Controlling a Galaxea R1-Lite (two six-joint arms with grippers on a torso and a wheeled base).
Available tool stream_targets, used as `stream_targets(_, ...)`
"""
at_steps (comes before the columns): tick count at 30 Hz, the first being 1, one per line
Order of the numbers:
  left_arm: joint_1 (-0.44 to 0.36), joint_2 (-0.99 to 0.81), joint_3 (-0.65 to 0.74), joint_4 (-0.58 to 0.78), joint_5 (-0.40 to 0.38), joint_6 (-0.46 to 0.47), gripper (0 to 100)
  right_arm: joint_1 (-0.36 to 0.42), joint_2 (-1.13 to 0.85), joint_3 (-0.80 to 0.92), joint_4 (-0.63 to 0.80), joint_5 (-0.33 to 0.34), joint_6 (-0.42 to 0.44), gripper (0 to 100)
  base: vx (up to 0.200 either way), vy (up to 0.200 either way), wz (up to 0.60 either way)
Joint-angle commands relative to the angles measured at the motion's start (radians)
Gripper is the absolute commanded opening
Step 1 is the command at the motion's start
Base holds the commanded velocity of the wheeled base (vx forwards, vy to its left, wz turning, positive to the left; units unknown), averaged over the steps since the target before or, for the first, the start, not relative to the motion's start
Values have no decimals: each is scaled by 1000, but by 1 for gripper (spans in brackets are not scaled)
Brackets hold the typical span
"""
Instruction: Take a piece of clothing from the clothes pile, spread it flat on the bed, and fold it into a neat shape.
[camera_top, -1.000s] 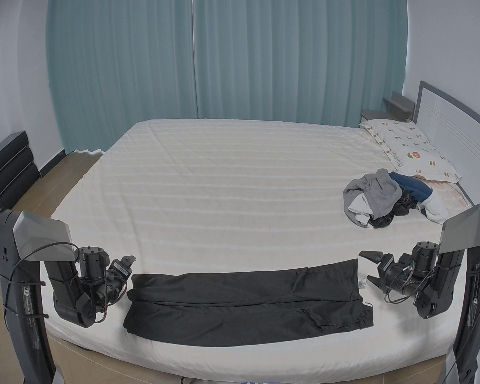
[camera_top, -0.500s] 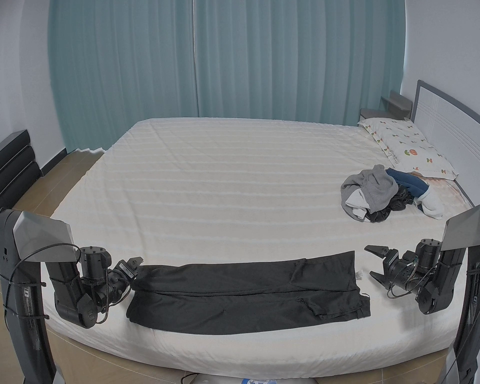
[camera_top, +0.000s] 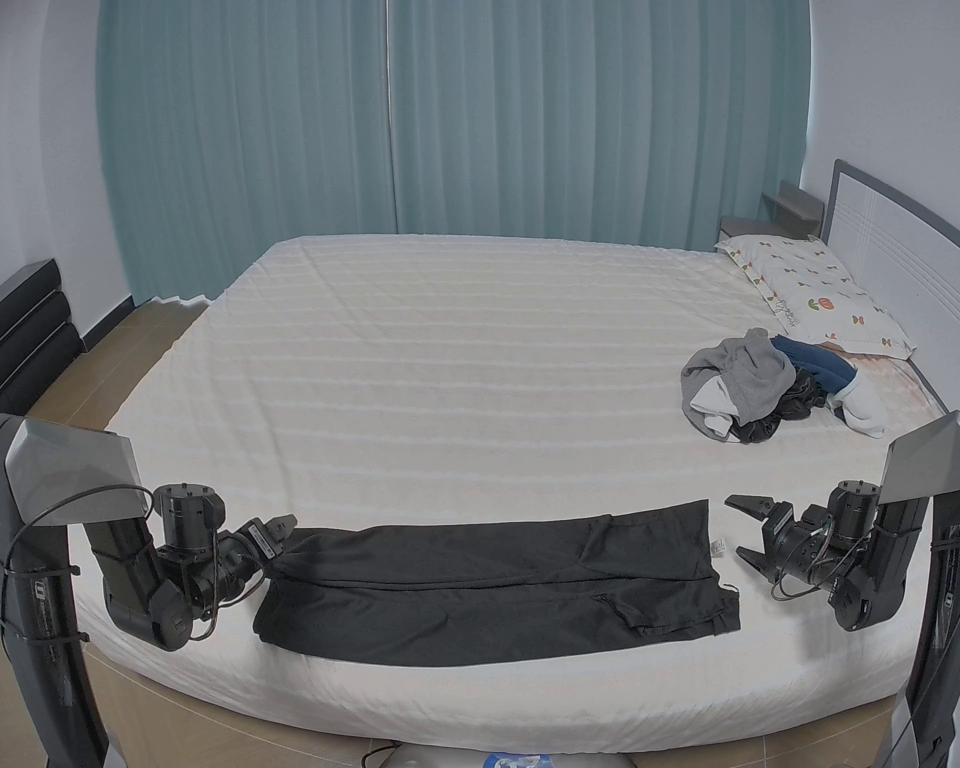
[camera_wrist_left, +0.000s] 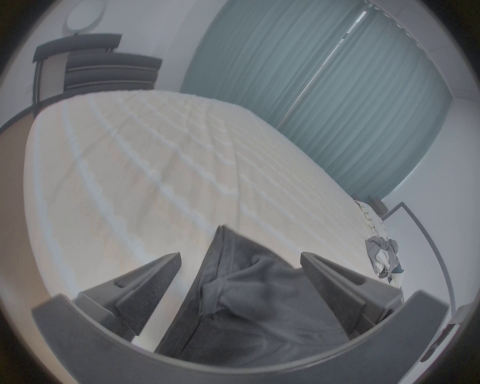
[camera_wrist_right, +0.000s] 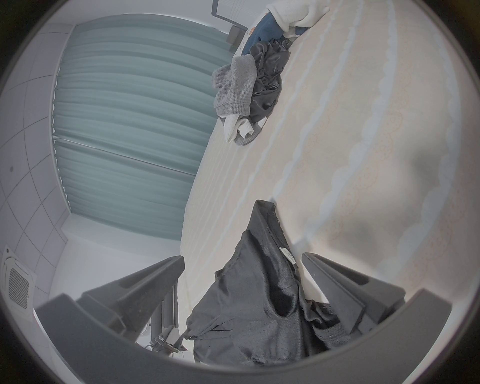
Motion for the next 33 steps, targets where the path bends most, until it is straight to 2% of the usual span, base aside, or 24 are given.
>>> stream_targets(1,-6,-80,-52,27,1,3,100,0,3,2,-10,-1,-2,100,0,0,0)
stream_targets(6,-78,-115,-89,30,1,-175,100,5,5,2,-9,0,-18,100,0,0,0)
stream_targets(8,-78,-115,-89,30,1,-175,100,5,5,2,-9,0,-18,100,0,0,0)
stream_targets(9,-112,-106,-95,33,-6,-242,100,5,6,4,-9,0,-20,100,0,0,0)
stream_targets(12,-153,-21,-96,28,4,-242,100,5,9,4,-9,-1,-22,100,0,0,0)
stream_targets(21,-158,80,-59,30,28,-204,100,5,9,4,-9,-1,-22,100,0,0,0)
stream_targets(25,-170,91,8,28,93,-167,100,5,9,4,-9,-3,-22,100,0,0,0)
stream_targets(31,-189,81,57,33,114,-111,100,7,11,4,-9,-3,-23,100,0,0,0)
stream_targets(33,-190,80,46,19,149,-111,100,7,11,4,-9,-3,-29,100,0,0,0)
